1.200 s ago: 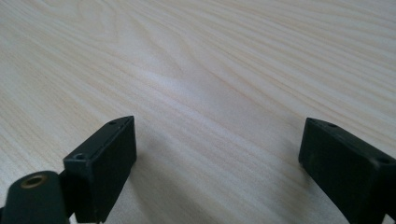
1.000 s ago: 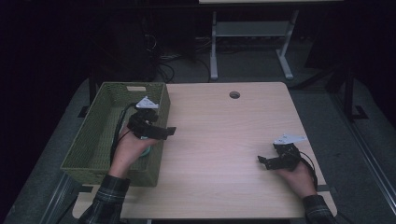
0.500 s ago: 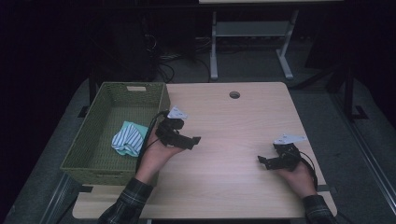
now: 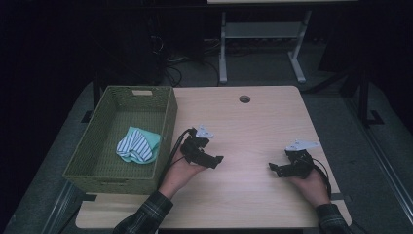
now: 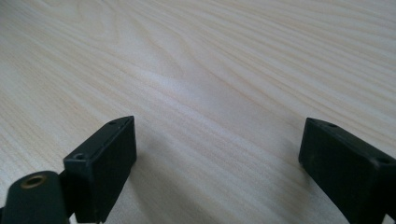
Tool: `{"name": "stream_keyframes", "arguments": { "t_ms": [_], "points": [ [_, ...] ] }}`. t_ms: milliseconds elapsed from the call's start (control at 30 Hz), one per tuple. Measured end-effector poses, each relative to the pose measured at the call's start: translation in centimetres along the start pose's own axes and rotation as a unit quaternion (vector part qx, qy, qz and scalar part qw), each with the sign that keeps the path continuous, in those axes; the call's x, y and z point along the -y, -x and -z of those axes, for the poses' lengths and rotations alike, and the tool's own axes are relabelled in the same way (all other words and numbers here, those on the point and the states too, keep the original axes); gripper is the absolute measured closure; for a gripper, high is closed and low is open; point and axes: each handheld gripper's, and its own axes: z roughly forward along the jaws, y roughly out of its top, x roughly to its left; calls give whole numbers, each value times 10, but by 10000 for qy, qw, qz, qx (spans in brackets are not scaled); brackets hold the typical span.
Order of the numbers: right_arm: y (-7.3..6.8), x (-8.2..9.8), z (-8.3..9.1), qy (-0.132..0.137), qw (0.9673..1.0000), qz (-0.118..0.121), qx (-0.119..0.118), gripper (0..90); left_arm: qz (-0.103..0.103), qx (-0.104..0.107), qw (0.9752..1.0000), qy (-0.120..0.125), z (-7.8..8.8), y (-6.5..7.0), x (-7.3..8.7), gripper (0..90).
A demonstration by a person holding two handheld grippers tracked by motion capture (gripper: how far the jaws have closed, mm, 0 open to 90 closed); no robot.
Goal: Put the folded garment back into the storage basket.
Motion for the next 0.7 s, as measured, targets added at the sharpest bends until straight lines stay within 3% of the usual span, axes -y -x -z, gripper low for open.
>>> {"name": "stream_keyframes", "arguments": {
  "t_ms": [700],
  "points": [
    [0, 0, 0, -1, 10000, 3, 0, 107, -245, 117, 9988, -419, -43, 16, 20, 138]
  ]
}}
